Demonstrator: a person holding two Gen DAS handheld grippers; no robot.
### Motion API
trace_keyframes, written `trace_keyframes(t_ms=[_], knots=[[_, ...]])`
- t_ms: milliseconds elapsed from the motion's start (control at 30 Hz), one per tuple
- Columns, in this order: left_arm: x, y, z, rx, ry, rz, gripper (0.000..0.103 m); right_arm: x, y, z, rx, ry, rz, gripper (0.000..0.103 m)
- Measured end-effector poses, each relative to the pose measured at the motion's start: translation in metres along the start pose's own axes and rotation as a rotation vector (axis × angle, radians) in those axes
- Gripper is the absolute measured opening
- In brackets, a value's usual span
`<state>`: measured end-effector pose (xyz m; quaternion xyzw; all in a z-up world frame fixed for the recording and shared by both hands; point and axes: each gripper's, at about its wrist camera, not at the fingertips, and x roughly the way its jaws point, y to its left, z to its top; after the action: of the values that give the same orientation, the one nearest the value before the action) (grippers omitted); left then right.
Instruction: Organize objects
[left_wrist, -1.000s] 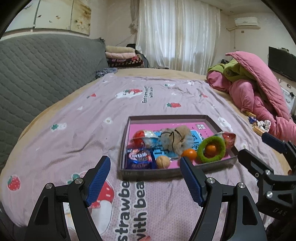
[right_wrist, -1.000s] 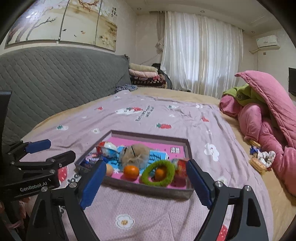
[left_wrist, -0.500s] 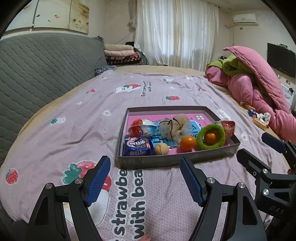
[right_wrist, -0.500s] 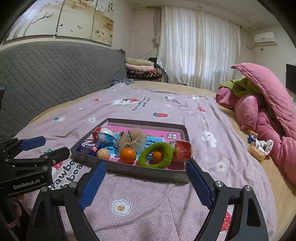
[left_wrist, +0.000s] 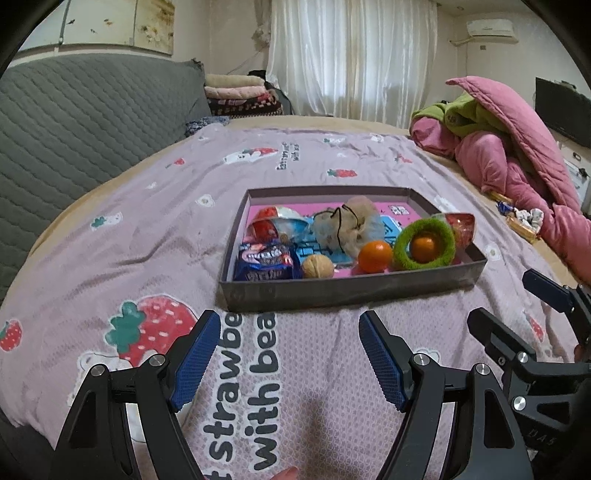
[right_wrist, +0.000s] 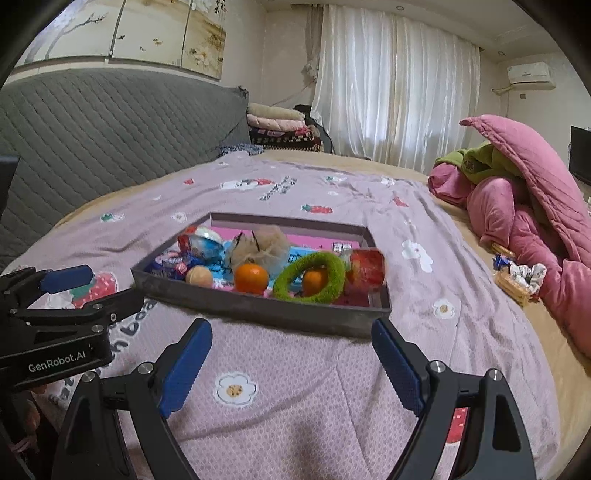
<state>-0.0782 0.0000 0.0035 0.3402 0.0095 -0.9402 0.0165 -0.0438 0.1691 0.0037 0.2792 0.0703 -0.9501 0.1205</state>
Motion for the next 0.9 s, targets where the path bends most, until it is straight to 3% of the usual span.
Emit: trace_keyframes(t_ms=[400,900], knots=[[0.003,0.003,-0.01,-0.005,-0.021,0.006,0.078,-0.002,-0.001,-0.012,0.026,-0.029,-0.009,0.088],[0.006,0.002,-0.022,0.006,-0.007,-0.003,0.078,0.007,-0.006,-0.023,0.059,0.005,0.007,0.088]])
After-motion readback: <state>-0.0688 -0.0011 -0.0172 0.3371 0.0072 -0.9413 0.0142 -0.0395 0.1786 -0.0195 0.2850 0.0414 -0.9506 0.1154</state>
